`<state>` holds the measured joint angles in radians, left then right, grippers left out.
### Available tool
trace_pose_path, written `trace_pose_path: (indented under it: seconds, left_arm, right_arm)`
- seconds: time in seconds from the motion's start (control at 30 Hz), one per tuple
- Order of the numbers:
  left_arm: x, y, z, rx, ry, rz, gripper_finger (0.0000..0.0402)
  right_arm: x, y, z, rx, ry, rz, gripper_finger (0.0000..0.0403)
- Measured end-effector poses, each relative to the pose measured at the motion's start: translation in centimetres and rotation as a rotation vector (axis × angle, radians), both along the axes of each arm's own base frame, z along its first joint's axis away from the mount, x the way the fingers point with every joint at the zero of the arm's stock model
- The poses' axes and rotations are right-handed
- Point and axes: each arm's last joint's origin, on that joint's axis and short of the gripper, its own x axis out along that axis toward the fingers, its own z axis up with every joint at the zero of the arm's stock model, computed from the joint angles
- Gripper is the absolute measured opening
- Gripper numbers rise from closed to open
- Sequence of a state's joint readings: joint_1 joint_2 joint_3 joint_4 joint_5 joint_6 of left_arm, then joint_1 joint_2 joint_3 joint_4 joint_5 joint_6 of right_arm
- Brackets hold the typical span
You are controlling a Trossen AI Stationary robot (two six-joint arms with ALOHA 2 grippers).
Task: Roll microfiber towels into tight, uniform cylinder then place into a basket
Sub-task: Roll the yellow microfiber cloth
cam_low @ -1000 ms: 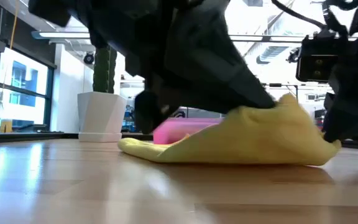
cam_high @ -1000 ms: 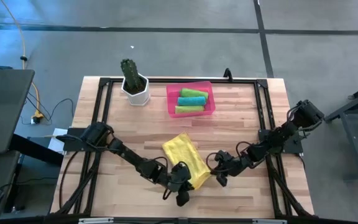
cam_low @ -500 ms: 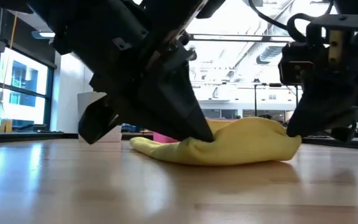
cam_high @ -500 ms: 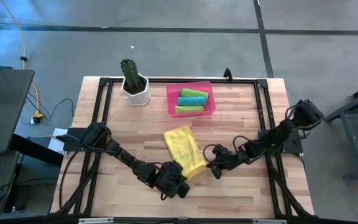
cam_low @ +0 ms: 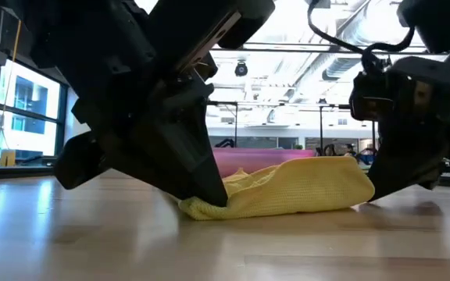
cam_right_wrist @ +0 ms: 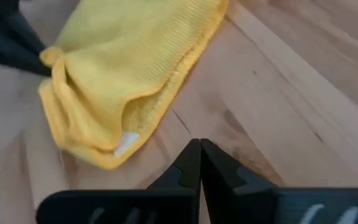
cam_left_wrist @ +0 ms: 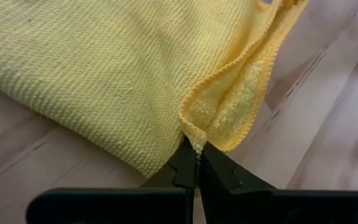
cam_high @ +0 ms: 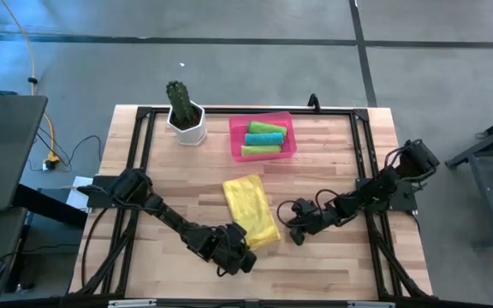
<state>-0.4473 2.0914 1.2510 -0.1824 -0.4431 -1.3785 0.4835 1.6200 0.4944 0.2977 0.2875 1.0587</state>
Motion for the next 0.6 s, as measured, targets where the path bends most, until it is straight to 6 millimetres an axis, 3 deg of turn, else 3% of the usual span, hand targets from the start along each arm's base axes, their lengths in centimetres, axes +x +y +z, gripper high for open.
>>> trace_pose_path:
  seconds: [0.17, 0.4, 0.6]
  left_arm:
    - [0.1, 0.4, 0.0, -0.015, 0.017, -0.003, 0.0]
    - [0.1, 0.5, 0.0, 0.001, 0.027, -0.03, 0.0]
    - [0.2, 0.5, 0.0, 0.003, 0.028, -0.032, 0.0]
  right_arm:
    - [0.3, 0.3, 1.4, -0.158, -0.086, 0.186, 0.0021]
    - [0.9, 4.0, 4.4, -0.56, -0.28, 0.692, 0.0068]
    - [1.2, 5.6, 5.6, -0.641, -0.354, 0.792, 0.0123]
